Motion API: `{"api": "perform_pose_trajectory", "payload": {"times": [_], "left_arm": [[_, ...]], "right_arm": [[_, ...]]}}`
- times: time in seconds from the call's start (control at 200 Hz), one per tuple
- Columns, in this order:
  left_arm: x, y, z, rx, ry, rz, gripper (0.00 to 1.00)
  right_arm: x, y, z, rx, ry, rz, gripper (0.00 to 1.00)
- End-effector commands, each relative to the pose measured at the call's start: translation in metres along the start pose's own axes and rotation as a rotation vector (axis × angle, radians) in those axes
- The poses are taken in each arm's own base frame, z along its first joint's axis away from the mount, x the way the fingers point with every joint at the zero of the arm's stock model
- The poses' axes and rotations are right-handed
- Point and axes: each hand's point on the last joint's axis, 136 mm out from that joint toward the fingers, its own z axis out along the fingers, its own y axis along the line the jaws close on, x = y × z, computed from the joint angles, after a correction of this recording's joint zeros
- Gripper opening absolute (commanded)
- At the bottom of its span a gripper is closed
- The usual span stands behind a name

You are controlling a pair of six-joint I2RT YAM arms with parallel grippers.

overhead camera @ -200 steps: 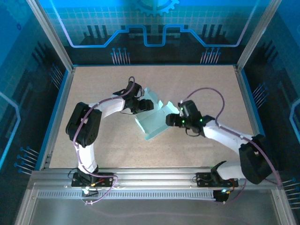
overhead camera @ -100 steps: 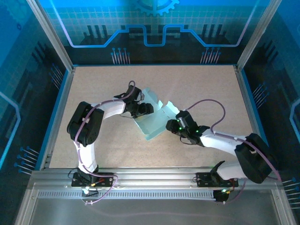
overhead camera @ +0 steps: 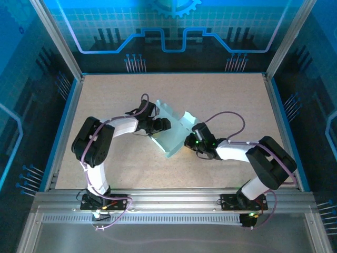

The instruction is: Fold the paper box

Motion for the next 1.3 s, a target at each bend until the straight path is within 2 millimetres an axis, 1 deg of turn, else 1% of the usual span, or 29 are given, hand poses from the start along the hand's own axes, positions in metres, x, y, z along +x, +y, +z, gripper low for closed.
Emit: {"api": "perform_pose_trajectory", "payload": {"times": [0.0,0.06,0.13,0.16,0.195,0.22,0.235,0.3,0.37,0.415,0.455,0.53,0.6,0.665,0.725,0.77,0.8,0.825,0.875,0.89,0.941,0.971,1.026,1.066,1.181,1.211,1.226,1.291], "left_arm": [[0.024,-0.001,-0.007,0.021,0.053,-0.042,0.71],[0.031,-0.004,-0.010,0.028,0.056,-0.038,0.73],[0.035,-0.011,-0.018,0.045,0.047,-0.028,0.76],[0.034,-0.015,-0.023,0.050,0.036,-0.019,0.77],[0.034,-0.020,-0.028,0.054,0.025,-0.003,0.79],[0.032,-0.023,-0.033,0.054,0.019,0.009,0.80],[0.032,-0.025,-0.035,0.054,0.017,0.015,0.81],[0.026,-0.031,-0.044,0.047,0.005,0.048,0.84],[0.019,-0.032,-0.048,0.020,-0.013,0.081,0.84],[0.016,-0.031,-0.048,0.002,-0.015,0.098,0.85],[0.016,-0.028,-0.044,-0.017,-0.003,0.100,0.85],[0.015,-0.027,-0.037,-0.019,0.014,0.099,0.84],[0.016,-0.024,-0.027,-0.016,0.035,0.084,0.79],[0.018,-0.021,-0.018,-0.019,0.048,0.072,0.72],[0.019,-0.016,-0.011,-0.025,0.058,0.060,0.65],[0.020,-0.013,-0.006,-0.029,0.065,0.053,0.62],[0.021,-0.011,-0.004,-0.032,0.069,0.047,0.60],[0.021,-0.011,-0.002,-0.031,0.071,0.044,0.59],[0.022,-0.009,0.001,-0.033,0.074,0.043,0.56],[0.021,-0.008,0.001,-0.035,0.073,0.041,0.55],[0.023,-0.004,0.003,-0.044,0.075,0.038,0.52],[0.023,-0.002,0.004,-0.049,0.076,0.036,0.51],[0.025,0.002,0.007,-0.057,0.082,0.030,0.50],[0.027,0.004,0.008,-0.059,0.085,0.027,0.49],[0.032,0.011,0.011,-0.072,0.099,0.025,0.47],[0.032,0.011,0.012,-0.072,0.101,0.025,0.46],[0.033,0.012,0.012,-0.073,0.103,0.023,0.46],[0.033,0.013,0.012,-0.072,0.103,0.024,0.46]], "right_arm": [[-0.011,-0.005,0.003,0.021,0.019,-0.052,0.00],[-0.017,-0.009,0.004,0.026,0.058,-0.089,0.00],[-0.022,-0.008,0.007,0.008,0.142,-0.173,0.00],[-0.023,-0.009,0.008,0.009,0.183,-0.205,0.00],[-0.026,-0.005,0.009,-0.009,0.222,-0.261,0.00],[-0.022,-0.009,0.009,-0.003,0.272,-0.292,0.00],[-0.028,-0.003,0.009,-0.013,0.279,-0.314,0.00],[-0.030,-0.006,0.009,0.004,0.356,-0.396,0.00],[-0.040,-0.009,0.008,0.038,0.390,-0.440,0.00],[-0.044,-0.005,0.008,0.018,0.420,-0.477,0.00],[-0.048,-0.003,0.007,0.014,0.449,-0.496,0.00],[-0.056,0.001,0.008,0.013,0.470,-0.533,0.00],[-0.062,0.005,0.009,-0.004,0.478,-0.538,0.00],[-0.064,0.011,0.011,-0.037,0.489,-0.546,0.01],[-0.064,0.013,0.013,-0.052,0.503,-0.545,0.08],[-0.067,0.014,0.013,-0.051,0.494,-0.545,0.22],[-0.069,0.016,0.011,-0.049,0.472,-0.546,0.28],[-0.072,0.018,0.009,-0.054,0.447,-0.547,0.33],[-0.078,0.022,0.002,-0.065,0.388,-0.547,0.49],[-0.080,0.021,-0.001,-0.062,0.364,-0.541,0.52],[-0.085,0.020,-0.008,-0.053,0.310,-0.528,0.55],[-0.086,0.018,-0.011,-0.047,0.280,-0.521,0.59],[-0.087,0.015,-0.018,-0.045,0.223,-0.505,0.64],[-0.086,0.013,-0.023,-0.053,0.184,-0.490,0.66],[-0.081,0.010,-0.033,-0.099,0.112,-0.476,0.67],[-0.082,0.013,-0.035,-0.119,0.096,-0.483,0.67],[-0.076,0.007,-0.033,-0.118,0.108,-0.478,0.67],[-0.070,0.007,-0.030,-0.144,0.114,-0.479,0.67]]}}
